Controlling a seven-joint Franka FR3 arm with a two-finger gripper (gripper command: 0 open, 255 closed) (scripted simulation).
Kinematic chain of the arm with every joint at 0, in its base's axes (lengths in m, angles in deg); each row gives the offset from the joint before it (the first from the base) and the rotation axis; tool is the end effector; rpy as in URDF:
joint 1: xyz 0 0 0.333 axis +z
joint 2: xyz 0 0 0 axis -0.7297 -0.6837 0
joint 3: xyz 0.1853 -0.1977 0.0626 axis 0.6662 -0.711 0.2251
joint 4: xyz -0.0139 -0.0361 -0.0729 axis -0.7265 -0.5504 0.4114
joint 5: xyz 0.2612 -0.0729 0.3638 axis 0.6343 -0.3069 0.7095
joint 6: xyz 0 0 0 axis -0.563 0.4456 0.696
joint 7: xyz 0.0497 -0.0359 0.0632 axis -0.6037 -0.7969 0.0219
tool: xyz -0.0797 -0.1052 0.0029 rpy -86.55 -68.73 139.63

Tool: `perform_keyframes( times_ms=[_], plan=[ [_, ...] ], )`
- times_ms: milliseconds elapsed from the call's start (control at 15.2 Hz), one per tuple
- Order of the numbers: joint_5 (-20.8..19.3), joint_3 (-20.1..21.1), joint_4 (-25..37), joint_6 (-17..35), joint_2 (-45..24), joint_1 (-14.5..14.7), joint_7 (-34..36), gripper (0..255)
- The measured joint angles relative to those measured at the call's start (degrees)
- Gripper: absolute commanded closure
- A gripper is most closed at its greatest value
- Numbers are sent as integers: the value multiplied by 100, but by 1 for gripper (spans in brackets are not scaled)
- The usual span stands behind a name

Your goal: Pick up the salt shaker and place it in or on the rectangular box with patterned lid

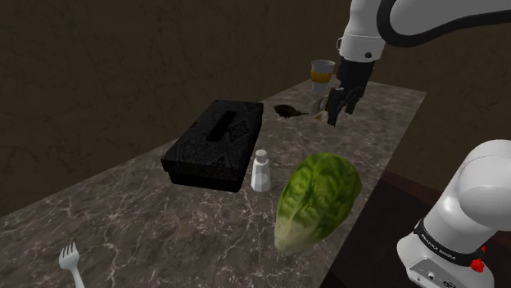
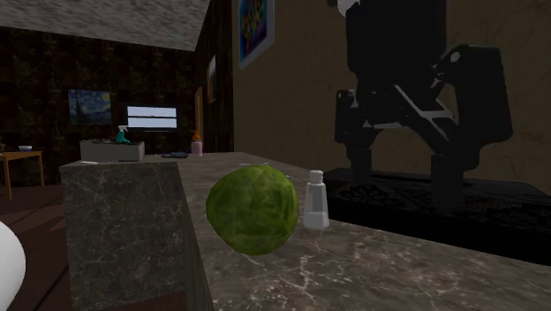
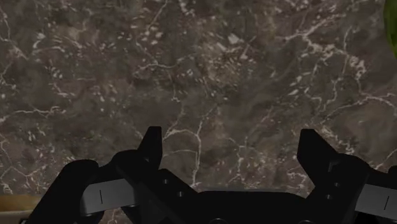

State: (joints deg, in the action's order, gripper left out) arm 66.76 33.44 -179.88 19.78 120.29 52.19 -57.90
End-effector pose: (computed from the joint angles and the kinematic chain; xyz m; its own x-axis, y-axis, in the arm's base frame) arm 0.4061 0.1035 0.4669 0.9967 0.0617 0.0519 0.0599 -0.9976 0.0345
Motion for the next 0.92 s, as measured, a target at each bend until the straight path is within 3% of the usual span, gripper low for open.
perform_keyframes(
  times_ms=[924],
  plan=[
    [1042,1276,177,1796,-935,833,887,0]
  ],
)
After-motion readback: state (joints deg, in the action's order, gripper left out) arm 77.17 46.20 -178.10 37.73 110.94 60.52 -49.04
